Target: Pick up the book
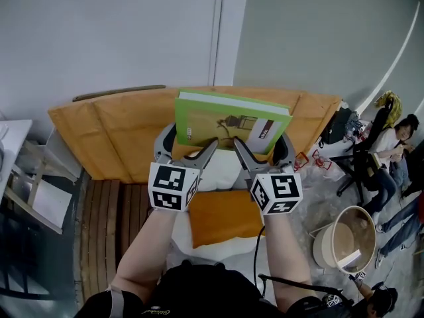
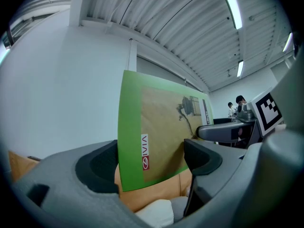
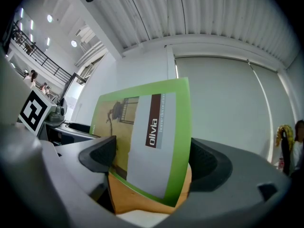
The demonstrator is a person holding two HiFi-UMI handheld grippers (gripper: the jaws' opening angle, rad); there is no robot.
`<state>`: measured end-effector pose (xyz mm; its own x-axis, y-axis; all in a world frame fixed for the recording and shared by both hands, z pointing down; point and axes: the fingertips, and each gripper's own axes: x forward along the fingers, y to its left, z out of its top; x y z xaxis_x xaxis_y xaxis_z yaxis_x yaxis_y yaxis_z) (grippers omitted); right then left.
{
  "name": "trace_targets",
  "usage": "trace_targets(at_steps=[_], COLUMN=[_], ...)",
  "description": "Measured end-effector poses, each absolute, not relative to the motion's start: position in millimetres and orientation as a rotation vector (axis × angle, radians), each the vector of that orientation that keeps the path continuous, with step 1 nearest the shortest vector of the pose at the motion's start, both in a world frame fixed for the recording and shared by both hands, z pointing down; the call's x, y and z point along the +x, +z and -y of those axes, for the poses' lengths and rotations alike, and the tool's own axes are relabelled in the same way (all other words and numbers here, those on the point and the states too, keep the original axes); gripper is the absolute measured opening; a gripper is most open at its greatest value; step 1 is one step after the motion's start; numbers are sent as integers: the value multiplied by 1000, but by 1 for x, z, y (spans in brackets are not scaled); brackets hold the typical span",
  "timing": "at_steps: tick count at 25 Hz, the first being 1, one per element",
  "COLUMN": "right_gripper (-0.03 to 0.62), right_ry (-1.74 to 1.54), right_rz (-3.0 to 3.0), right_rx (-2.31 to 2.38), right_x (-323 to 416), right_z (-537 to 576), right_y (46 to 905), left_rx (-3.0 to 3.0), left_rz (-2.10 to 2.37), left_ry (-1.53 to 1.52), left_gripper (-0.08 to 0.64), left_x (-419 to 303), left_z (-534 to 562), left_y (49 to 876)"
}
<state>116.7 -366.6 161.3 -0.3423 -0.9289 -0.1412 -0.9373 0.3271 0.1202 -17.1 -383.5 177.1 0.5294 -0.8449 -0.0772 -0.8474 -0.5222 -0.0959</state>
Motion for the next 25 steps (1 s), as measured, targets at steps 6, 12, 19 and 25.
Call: trace_targets(at_steps=[6, 12, 19, 25], right_gripper=[448, 448, 448, 449], right_ry=[276, 285, 265, 252], right_rz=[-2520, -2515, -2513, -2517], right_rx=[-1767, -1765, -1769, -1769], right_x=[117, 117, 118, 118], right_z=[367, 368, 371, 373], right_y=[163, 162, 166, 168], left_rx=[-2632, -2623, -2622, -2627], left_rz=[-1465, -1467, -1467, -1471], left_ry=[28, 29, 16, 13], left_gripper=[434, 434, 434, 433], left_x=[-16, -17, -16, -16], left_z=[384, 385, 387, 389], left_y=[178, 177, 179, 181])
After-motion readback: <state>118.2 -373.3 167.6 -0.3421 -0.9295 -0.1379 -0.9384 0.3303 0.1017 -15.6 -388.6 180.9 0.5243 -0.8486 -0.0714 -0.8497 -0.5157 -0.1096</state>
